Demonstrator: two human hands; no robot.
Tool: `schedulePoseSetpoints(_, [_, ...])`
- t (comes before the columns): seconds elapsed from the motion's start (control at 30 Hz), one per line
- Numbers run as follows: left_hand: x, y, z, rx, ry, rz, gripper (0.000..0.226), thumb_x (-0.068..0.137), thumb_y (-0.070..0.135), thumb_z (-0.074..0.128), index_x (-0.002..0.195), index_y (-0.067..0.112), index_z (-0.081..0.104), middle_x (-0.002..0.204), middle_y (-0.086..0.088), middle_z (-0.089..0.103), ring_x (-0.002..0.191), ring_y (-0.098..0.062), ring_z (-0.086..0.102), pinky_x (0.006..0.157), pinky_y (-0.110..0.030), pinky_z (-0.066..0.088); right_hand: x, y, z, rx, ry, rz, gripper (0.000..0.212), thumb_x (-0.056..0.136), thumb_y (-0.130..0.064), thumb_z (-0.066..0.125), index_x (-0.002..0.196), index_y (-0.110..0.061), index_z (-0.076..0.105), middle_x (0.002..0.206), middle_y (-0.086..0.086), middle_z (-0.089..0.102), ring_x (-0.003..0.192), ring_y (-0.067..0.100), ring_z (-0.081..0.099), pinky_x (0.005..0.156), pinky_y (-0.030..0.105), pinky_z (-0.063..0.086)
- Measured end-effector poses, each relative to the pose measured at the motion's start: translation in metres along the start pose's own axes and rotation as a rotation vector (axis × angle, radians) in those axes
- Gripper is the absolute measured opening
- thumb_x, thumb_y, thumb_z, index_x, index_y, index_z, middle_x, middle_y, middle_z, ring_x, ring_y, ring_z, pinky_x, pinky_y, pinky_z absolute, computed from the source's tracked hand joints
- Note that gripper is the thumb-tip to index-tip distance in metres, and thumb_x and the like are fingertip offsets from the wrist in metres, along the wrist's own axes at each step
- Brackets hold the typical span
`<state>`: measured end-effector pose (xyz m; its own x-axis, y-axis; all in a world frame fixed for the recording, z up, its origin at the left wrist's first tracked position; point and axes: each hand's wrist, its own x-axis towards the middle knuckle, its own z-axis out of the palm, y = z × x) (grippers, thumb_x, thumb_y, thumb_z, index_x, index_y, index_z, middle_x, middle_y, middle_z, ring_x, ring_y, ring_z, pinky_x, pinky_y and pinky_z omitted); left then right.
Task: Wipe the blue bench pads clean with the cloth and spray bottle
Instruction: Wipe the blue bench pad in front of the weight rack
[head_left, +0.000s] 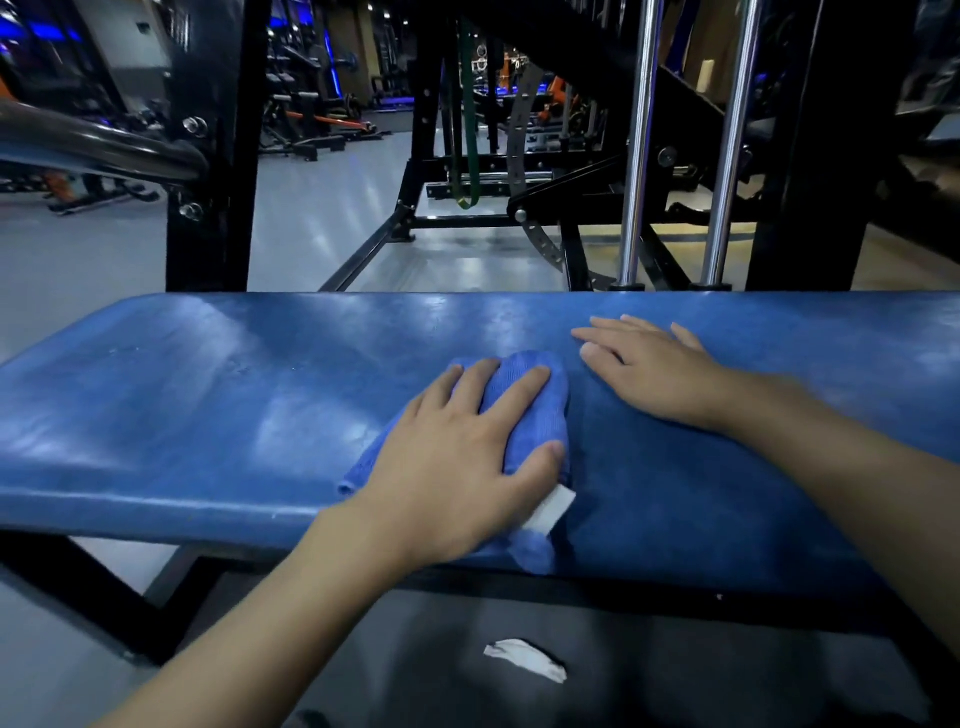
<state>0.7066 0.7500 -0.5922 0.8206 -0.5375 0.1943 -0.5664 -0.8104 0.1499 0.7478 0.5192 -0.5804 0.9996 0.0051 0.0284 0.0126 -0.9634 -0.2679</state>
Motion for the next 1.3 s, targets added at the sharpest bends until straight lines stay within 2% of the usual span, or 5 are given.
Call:
schedulePoseSetpoints(0.3, [0.069, -0.024, 0.003, -0.083, -0.027, -0.095, 0.085, 0.073, 0.076, 0.017, 0.152, 0.046, 0.018, 0.157, 0.002, 0.027, 0.145, -0.021, 0.022, 0.119, -0.04, 0.021, 0.006, -0.006, 0.012, -0.129, -0.07, -0.012, 0.053, 0.101, -0.056, 0.017, 0.153, -0.045, 0.015, 0.165, -0.016, 0.003, 0.152, 0.015, -0.001, 0.119, 0.056, -0.004])
schedulePoseSetpoints(0.63, [0.199, -0.072, 0.02, -0.129, -0.063, -0.216, 0.084, 0.075, 0.077, 0.022, 0.152, 0.042, 0.021, 0.154, -0.008, 0.033, 0.141, -0.036, 0.029, 0.117, -0.052, 0.023, 0.006, -0.003, 0.014, -0.088, -0.014, -0.041, 0.051, 0.1, -0.056, 0.021, 0.151, -0.045, 0.021, 0.164, -0.016, 0.007, 0.152, 0.014, 0.0, 0.119, 0.055, -0.002])
schedulePoseSetpoints(0.77, [0.171, -0.064, 0.02, -0.101, -0.011, -0.164, 0.064, 0.094, 0.064, 0.035, 0.152, 0.04, 0.022, 0.152, -0.005, 0.032, 0.141, -0.035, 0.029, 0.116, -0.049, 0.024, 0.005, -0.004, 0.014, -0.069, -0.013, -0.033, 0.05, 0.101, -0.054, 0.02, 0.151, -0.045, 0.022, 0.164, -0.017, 0.008, 0.152, 0.013, 0.001, 0.119, 0.055, -0.002])
schedulePoseSetpoints(1.0, [0.048, -0.028, 0.0, -0.041, -0.031, -0.1, 0.088, 0.073, 0.076, 0.011, 0.154, 0.043, 0.017, 0.159, 0.001, 0.025, 0.145, -0.024, 0.022, 0.119, -0.04, 0.022, 0.006, -0.004, 0.012, -0.062, -0.023, -0.016, 0.048, 0.102, -0.053, 0.02, 0.15, -0.046, 0.026, 0.163, -0.017, 0.012, 0.152, 0.014, 0.005, 0.119, 0.056, 0.0])
schedulePoseSetpoints(1.3, [-0.016, -0.015, -0.01, -0.01, 0.001, -0.089, 0.081, 0.076, 0.073, 0.012, 0.152, 0.046, 0.018, 0.153, 0.011, 0.027, 0.142, -0.017, 0.022, 0.117, -0.034, 0.022, 0.003, -0.01, 0.004, -0.081, -0.031, -0.044, 0.054, 0.1, -0.06, 0.021, 0.151, -0.044, 0.027, 0.165, -0.013, 0.011, 0.153, 0.016, 0.0, 0.117, 0.06, -0.012])
